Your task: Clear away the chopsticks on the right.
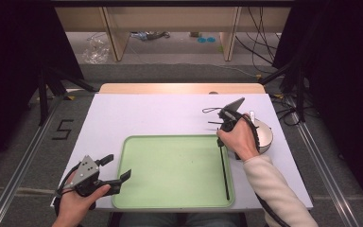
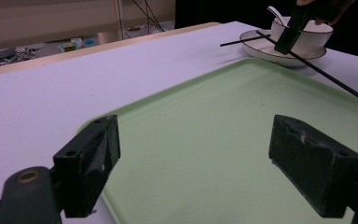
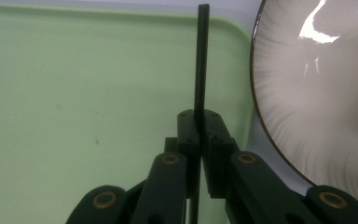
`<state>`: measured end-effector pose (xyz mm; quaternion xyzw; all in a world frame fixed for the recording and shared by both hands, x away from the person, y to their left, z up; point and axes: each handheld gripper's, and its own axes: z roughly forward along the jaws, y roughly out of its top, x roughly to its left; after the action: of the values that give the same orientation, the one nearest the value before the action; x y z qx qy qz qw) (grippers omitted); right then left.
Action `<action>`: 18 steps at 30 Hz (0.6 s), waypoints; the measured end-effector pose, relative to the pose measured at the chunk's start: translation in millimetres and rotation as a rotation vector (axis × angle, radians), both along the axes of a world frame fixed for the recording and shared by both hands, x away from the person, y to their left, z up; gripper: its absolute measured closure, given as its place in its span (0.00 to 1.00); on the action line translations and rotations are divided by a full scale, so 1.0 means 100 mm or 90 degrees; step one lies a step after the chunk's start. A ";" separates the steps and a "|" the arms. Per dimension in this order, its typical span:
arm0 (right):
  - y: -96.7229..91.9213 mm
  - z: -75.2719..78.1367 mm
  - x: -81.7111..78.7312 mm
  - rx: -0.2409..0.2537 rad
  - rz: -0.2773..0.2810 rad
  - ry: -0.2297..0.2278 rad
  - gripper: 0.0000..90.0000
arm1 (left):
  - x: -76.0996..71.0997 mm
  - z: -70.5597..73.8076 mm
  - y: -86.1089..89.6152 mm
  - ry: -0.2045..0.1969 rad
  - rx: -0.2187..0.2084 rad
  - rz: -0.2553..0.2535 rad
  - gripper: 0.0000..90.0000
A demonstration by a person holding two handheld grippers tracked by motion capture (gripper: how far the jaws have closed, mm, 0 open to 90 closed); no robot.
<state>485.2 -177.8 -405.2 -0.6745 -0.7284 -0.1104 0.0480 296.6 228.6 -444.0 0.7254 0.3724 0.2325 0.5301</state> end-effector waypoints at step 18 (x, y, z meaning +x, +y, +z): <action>0.03 -0.29 0.03 -0.044 -0.001 0.028 0.98 | 0.00 0.00 0.00 -0.002 -0.003 0.000 0.18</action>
<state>488.6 -174.5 -434.2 -0.6785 -0.7301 -0.0701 0.0403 296.7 228.6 -443.9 0.7239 0.3724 0.2329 0.5320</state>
